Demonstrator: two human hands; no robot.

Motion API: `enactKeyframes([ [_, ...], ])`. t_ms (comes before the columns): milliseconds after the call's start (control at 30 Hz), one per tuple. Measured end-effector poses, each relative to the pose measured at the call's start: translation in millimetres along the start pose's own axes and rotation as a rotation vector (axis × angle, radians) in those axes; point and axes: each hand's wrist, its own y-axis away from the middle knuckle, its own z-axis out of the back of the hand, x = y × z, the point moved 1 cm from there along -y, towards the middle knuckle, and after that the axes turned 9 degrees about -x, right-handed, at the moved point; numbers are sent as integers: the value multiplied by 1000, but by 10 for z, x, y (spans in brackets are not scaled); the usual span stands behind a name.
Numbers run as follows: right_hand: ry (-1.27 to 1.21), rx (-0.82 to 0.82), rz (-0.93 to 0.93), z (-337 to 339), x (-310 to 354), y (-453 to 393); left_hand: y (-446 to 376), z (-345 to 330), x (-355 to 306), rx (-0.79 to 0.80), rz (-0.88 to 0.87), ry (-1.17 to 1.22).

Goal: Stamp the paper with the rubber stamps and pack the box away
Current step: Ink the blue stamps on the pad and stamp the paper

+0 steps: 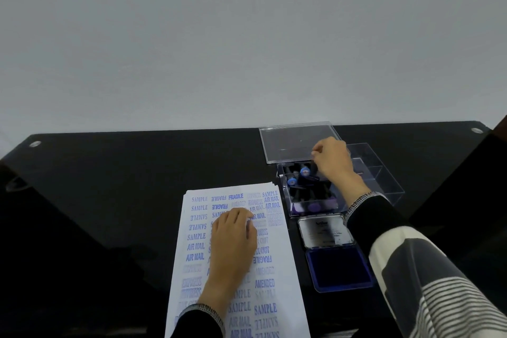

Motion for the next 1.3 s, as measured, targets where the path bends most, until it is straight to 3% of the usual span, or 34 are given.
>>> enactKeyframes([
  [100, 332, -10, -26, 9, 42, -2, -1, -3, 7, 1, -4, -4],
  [200, 453, 62, -107, -48, 101, -5, -2, -2, 3, 6, -5, -6],
  [467, 457, 116, -340, -160, 181, -27, -4, -12, 10, 0, -5, -5],
  [700, 474, -80, -156, -175, 152, 109, 0, -29, 27, -9, -8, 1],
  [833, 253, -177, -105, -125, 180, 142, -7, -18, 14, -6, -15, 0],
  [1000, -460, -103, -85, 99, 286, 354, -12, -11, 5, 9, -38, -26],
  [1167, -692, 76, -165, 313, 246, 810, -37, 51, -50, 28, -64, -111],
  [1300, -797, 131, -215, 428, -118, 1239, -74, 108, -163, 138, -70, -230],
])
